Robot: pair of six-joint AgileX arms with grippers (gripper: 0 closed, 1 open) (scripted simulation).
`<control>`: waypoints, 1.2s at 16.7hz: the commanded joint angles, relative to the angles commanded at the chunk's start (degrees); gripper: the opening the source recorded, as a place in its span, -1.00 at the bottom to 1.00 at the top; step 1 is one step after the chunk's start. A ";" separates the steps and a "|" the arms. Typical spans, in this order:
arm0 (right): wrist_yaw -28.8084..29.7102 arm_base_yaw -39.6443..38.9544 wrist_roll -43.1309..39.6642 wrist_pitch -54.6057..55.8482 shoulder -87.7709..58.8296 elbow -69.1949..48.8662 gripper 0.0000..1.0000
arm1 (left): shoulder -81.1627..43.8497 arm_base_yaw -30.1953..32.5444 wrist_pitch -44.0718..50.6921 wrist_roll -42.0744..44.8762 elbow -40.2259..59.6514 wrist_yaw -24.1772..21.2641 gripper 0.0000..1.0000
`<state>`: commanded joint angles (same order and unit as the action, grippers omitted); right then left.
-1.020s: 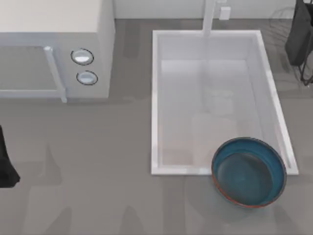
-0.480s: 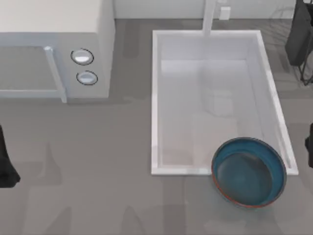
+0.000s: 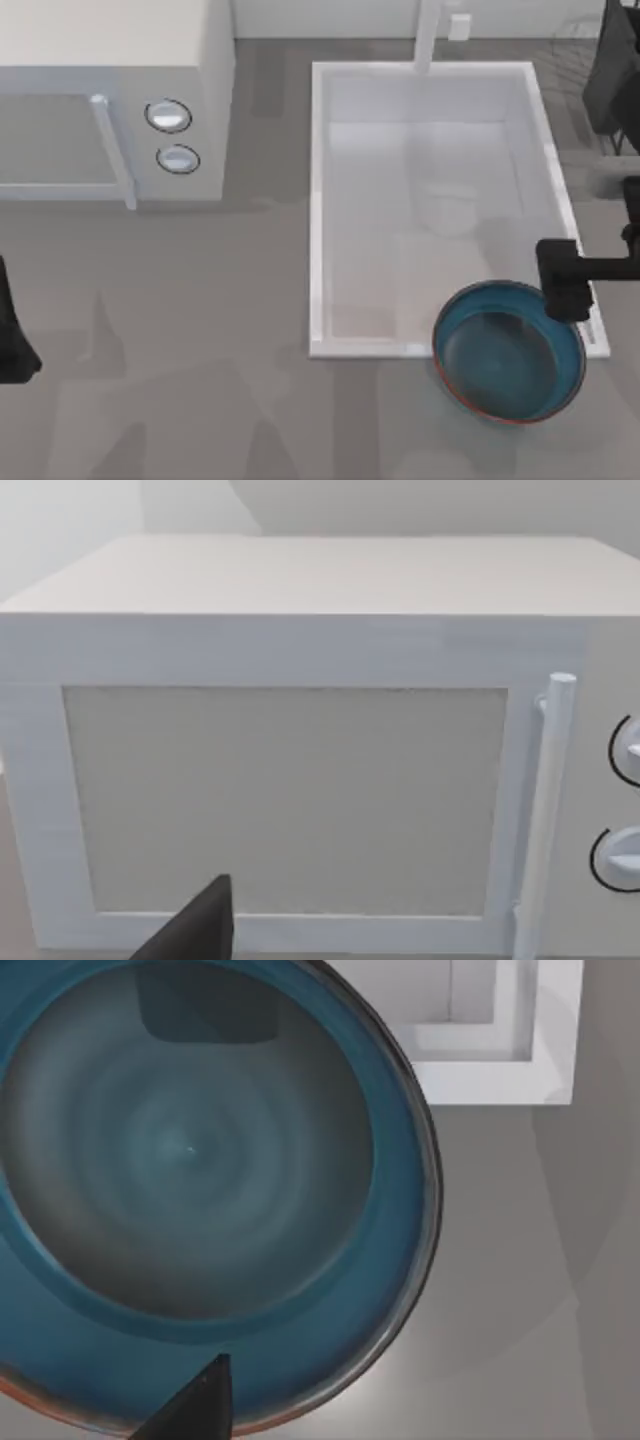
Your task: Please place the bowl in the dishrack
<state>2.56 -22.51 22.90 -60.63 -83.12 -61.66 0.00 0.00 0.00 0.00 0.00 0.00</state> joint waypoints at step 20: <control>0.13 0.04 0.12 22.09 -12.21 11.56 1.00 | 0.00 0.00 0.00 0.00 0.00 0.00 1.00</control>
<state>2.69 -22.47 23.02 -38.54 -95.33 -50.10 0.00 0.00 0.00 0.00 0.00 0.00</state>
